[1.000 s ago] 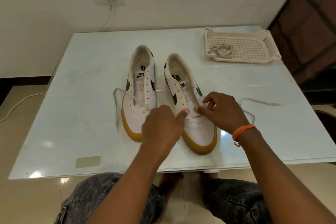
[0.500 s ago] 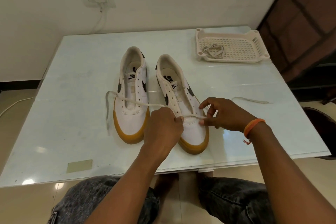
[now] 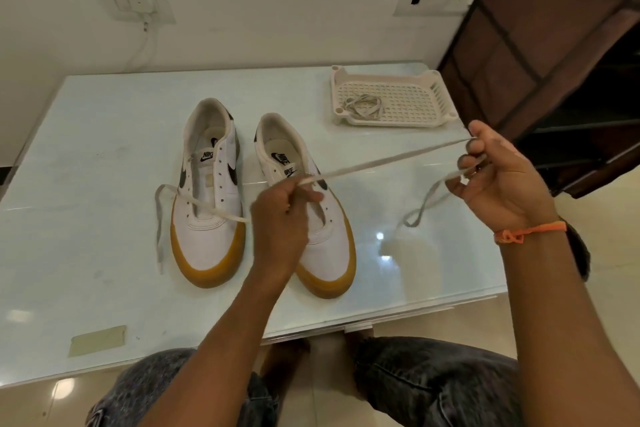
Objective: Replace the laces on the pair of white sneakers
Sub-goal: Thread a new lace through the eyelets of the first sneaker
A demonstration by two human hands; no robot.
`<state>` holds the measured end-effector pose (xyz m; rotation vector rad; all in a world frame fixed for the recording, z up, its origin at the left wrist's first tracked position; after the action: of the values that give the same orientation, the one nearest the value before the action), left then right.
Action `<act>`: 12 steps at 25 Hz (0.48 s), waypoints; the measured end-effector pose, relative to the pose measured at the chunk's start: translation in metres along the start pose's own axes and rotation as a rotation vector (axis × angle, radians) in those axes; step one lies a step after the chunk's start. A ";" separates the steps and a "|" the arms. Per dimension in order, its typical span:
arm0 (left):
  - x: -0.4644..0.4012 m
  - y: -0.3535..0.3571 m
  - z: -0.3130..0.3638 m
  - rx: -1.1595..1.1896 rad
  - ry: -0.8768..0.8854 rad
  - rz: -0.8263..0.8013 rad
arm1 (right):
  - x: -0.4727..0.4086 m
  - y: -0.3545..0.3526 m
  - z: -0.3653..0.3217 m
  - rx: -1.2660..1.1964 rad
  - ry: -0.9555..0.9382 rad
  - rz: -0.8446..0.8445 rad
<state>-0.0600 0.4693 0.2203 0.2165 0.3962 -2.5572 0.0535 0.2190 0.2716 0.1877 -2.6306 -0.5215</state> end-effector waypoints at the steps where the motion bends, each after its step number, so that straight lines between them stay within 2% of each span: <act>1: -0.007 -0.005 -0.003 0.000 -0.073 0.126 | -0.001 -0.010 -0.001 0.011 -0.005 0.077; 3: -0.014 -0.012 -0.005 -0.088 -0.179 0.228 | -0.005 -0.016 0.002 0.072 0.014 0.173; 4: -0.014 -0.013 -0.002 -0.197 -0.149 0.198 | -0.007 -0.013 0.005 0.104 0.025 0.175; 6: -0.009 -0.005 0.009 -0.319 0.062 0.025 | -0.007 0.003 0.012 0.228 0.058 0.096; 8: 0.003 0.010 0.021 -0.252 0.246 -0.161 | -0.001 0.027 0.021 0.427 0.098 -0.072; 9: 0.008 0.017 0.023 -0.169 0.254 -0.248 | 0.004 0.039 0.027 0.509 0.125 -0.183; 11: 0.013 0.026 0.027 0.017 0.112 -0.371 | 0.010 0.058 0.039 0.568 0.184 -0.355; 12: 0.013 0.026 0.028 0.094 0.054 -0.399 | 0.011 0.062 0.042 0.569 0.199 -0.381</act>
<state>-0.0588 0.4328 0.2371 0.2642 0.3696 -2.9714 0.0216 0.2879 0.2658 0.8785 -2.4829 0.1444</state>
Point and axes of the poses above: each hand's wrist, its own x-axis away from the middle knuckle, its own y-axis out of the palm, z = x × y, the point moved 1 cm from there along -x, towards the middle knuckle, and after that the axes turned 10 degrees about y, right-handed, at the moved point
